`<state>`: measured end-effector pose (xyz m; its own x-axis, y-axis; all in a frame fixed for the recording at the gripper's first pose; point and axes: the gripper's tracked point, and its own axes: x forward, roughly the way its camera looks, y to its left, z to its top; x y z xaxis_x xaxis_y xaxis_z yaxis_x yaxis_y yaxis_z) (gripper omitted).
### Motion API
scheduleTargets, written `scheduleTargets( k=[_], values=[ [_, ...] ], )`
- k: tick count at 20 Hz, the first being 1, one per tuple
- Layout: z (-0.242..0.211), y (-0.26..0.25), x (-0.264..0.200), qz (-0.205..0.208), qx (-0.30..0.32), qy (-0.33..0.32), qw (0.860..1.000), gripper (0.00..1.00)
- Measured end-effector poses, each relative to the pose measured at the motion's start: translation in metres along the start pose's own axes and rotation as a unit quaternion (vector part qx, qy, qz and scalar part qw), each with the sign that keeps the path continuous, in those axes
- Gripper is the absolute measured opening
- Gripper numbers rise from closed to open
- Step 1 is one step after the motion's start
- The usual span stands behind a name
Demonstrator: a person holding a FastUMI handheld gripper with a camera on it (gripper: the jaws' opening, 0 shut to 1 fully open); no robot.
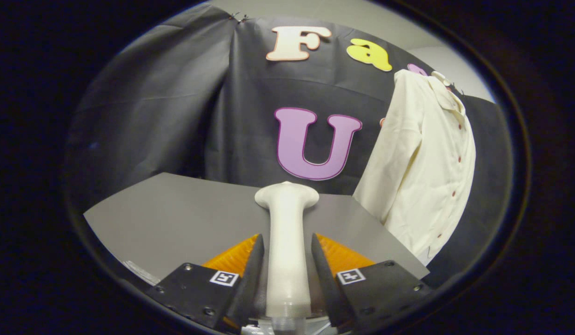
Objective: Iron the clothes twice with a garment steamer, once on the left side and once on the right side.
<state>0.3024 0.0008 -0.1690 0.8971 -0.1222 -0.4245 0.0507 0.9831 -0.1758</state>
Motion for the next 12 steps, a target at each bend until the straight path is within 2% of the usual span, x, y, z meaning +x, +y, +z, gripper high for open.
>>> scheduleTargets(
  k=[3, 6, 9, 12],
  values=[
    [-0.003, -0.003, -0.001, -0.015, -0.014, -0.003, 1.0, 0.42],
    [0.004, -0.002, -0.006, 0.002, 0.011, -0.029, 1.0, 0.39],
    [0.012, -0.001, -0.022, 0.038, 0.069, -0.064, 0.995, 0.38],
    [0.022, -0.011, -0.048, 0.05, 0.075, -0.095, 0.991, 0.36]
  ],
)
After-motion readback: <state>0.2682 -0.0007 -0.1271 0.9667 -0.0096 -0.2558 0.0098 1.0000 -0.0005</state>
